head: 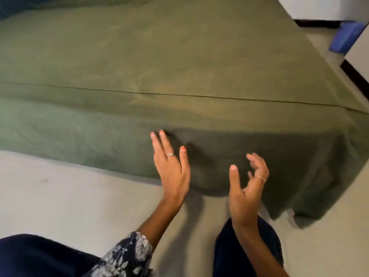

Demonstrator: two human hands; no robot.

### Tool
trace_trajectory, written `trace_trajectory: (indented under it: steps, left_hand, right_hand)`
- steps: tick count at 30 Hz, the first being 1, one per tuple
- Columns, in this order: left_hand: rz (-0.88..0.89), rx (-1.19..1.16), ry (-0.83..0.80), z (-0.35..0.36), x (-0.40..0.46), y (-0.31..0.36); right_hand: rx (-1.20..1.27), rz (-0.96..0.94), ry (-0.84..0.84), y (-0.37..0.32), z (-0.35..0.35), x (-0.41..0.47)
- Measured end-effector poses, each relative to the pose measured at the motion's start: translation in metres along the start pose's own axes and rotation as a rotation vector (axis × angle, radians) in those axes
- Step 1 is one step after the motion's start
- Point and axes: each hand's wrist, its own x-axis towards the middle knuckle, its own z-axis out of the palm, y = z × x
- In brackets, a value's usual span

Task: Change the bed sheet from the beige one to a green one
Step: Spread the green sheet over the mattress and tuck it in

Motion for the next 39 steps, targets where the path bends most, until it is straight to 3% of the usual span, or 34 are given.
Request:
trace_trajectory:
  steps: [2,4,6,10,13,21,25,27,28,30,32,34,35,37,38,39]
  left_hand:
    - [-0.407,-0.341,0.034,0.012,-0.011,0.006]
    - [-0.654,-0.522,-0.08,0.022,-0.011,0.019]
    - [-0.727,-0.627,-0.193,0.026,-0.006,0.033]
    - [-1.041,-0.924,-0.236,0.028,0.016,0.05]
    - [-1.182,-1.023,-0.252,0.024,0.022,0.054]
    - [-1.153,-1.074,-0.256,0.017,0.039,0.052]
    - [-0.998,-1.139,-0.277,0.009,0.069,0.062]
    - [-0.875,-1.191,-0.311,0.009,0.082,0.061]
    - [-0.766,-1.106,-0.342,0.009,0.084,0.057]
    - [-0.402,-0.643,-0.415,0.006,0.083,0.031]
    - [-0.042,-0.052,-0.578,-0.001,0.081,0.003]
    - [0.172,0.452,-0.795,-0.003,0.085,-0.016]
    - [0.318,0.642,-0.847,-0.003,0.089,-0.02]
    - [0.681,0.751,-0.805,-0.003,0.094,-0.024]
    - [0.778,0.696,-0.758,-0.001,0.097,-0.029]
    - [0.796,0.646,-0.817,0.0,0.098,-0.033]
  right_hand:
    - [0.252,0.476,0.208,0.001,-0.005,0.007]
    - [0.405,0.703,0.311,0.006,-0.019,0.027]
    - [0.465,0.706,0.309,0.009,-0.037,0.047]
    - [0.565,0.78,0.287,0.0,-0.048,0.072]
    - [0.65,0.838,0.289,-0.004,-0.047,0.077]
    - [1.007,0.856,0.308,-0.007,-0.052,0.074]
    - [1.11,0.629,0.206,-0.028,-0.064,0.098]
    - [1.087,0.486,0.123,-0.029,-0.066,0.115]
    - [1.016,0.427,0.087,-0.022,-0.067,0.122]
    - [0.604,0.307,0.046,-0.002,-0.07,0.124]
    - [-0.181,0.1,-0.029,0.022,-0.081,0.123]
    - [-0.905,0.038,-0.309,0.041,-0.095,0.13]
    - [-1.151,0.028,-0.407,0.045,-0.101,0.134]
    - [-1.363,-0.066,-0.481,0.044,-0.103,0.144]
    - [-1.323,-0.129,-0.467,0.042,-0.102,0.147]
    - [-1.256,-0.164,-0.464,0.042,-0.104,0.149]
